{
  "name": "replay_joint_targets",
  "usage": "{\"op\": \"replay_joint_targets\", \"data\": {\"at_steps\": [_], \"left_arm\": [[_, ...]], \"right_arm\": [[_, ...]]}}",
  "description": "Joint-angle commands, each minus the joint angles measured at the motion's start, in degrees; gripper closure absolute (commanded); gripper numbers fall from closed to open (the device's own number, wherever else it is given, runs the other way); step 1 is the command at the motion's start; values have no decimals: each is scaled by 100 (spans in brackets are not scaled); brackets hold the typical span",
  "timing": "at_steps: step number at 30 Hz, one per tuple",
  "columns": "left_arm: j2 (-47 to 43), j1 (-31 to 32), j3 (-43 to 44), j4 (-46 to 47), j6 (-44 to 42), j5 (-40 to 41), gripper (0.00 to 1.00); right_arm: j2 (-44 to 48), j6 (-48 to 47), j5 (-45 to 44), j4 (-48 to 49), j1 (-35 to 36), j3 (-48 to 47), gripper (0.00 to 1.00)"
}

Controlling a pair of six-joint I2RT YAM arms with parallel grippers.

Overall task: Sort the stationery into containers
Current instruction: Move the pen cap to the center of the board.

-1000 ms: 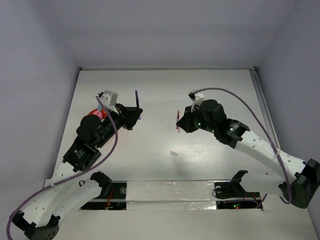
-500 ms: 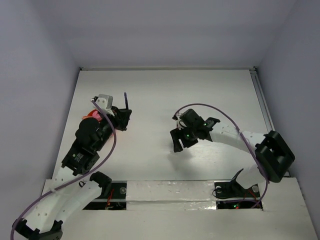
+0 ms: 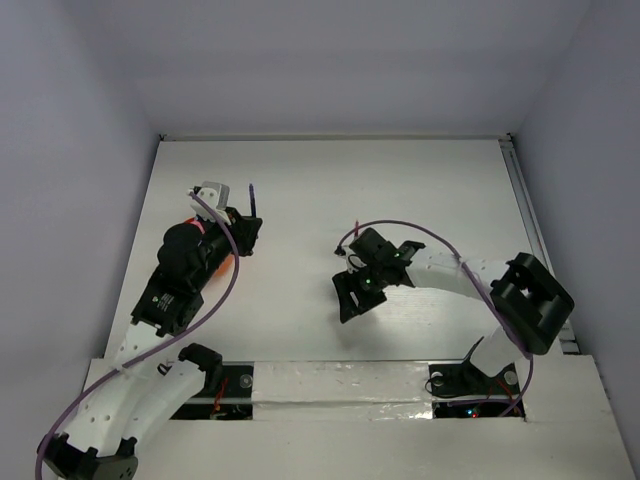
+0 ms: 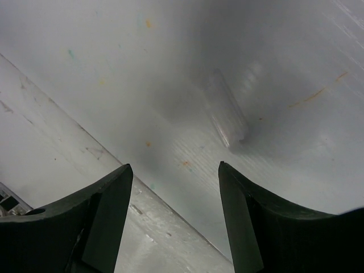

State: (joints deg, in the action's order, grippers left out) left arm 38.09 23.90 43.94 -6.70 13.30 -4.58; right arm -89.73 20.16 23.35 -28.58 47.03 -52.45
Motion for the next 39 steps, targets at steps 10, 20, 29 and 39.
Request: {"op": "replay_joint_targets", "data": {"at_steps": [10,20,29,39], "left_arm": [[-73,-79,-17,301,-91,-122,100],[-73,-79,-26,292,-91,-113,100],[-108,-79,-26,266,-108,-61,100],[-108,-79,-26,292,-100,-87,100]], "right_arm": [[-466,225,-32,414,26,-108,30],[-677,366,-718,1029,26,-380,29],[-1143,128,-982,1232,26,-1092,28],[-300,321,-1606,600,26,-750,27]]}}
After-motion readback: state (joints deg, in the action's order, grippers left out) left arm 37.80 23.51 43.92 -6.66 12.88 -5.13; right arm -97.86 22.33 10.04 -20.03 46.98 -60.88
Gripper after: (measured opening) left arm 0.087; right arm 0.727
